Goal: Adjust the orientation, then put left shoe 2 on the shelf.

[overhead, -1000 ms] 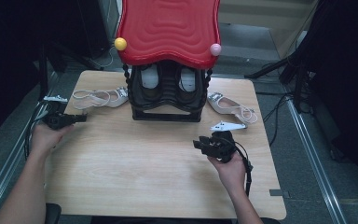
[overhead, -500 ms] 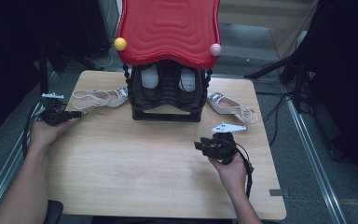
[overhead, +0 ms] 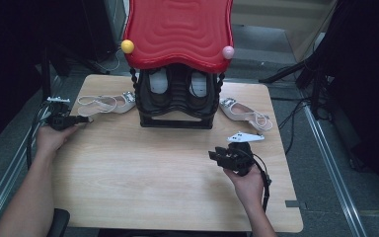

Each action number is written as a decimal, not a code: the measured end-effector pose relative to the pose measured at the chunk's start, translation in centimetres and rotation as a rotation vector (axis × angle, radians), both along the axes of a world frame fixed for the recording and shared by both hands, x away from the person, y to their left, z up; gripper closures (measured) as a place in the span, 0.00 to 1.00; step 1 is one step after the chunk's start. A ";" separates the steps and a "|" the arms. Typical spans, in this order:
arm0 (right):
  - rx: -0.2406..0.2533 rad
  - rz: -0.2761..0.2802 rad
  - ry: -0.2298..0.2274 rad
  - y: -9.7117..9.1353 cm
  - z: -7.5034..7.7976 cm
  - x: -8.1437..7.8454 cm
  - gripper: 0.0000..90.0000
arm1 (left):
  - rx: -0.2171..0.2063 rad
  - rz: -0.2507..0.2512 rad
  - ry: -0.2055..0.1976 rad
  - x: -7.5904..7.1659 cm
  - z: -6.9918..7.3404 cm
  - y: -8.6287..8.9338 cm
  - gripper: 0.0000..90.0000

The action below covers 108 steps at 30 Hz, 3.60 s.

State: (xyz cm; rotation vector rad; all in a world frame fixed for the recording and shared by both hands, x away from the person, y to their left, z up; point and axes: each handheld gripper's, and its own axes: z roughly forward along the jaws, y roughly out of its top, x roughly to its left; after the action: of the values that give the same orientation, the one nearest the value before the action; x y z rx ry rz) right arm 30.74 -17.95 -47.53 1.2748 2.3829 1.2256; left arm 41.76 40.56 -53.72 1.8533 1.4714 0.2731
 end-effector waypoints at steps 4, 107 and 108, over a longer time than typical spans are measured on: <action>-0.006 0.007 0.000 0.2 0.0 0.1 0.73 | -0.017 -0.011 0.009 -0.3 0.2 -0.5 1.00; -0.063 0.018 -0.088 -0.2 -1.1 1.1 0.62 | -0.070 0.025 0.158 -0.1 7.1 -4.5 0.55; -0.063 0.018 -0.088 -0.2 -1.1 1.1 0.62 | -0.066 0.027 0.160 0.1 7.3 -4.4 0.55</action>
State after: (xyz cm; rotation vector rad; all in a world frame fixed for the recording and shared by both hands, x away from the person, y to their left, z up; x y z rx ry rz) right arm 31.81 -18.17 -48.64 1.1591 2.3559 1.1761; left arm 41.83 36.12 -46.42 1.8386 1.5951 0.0890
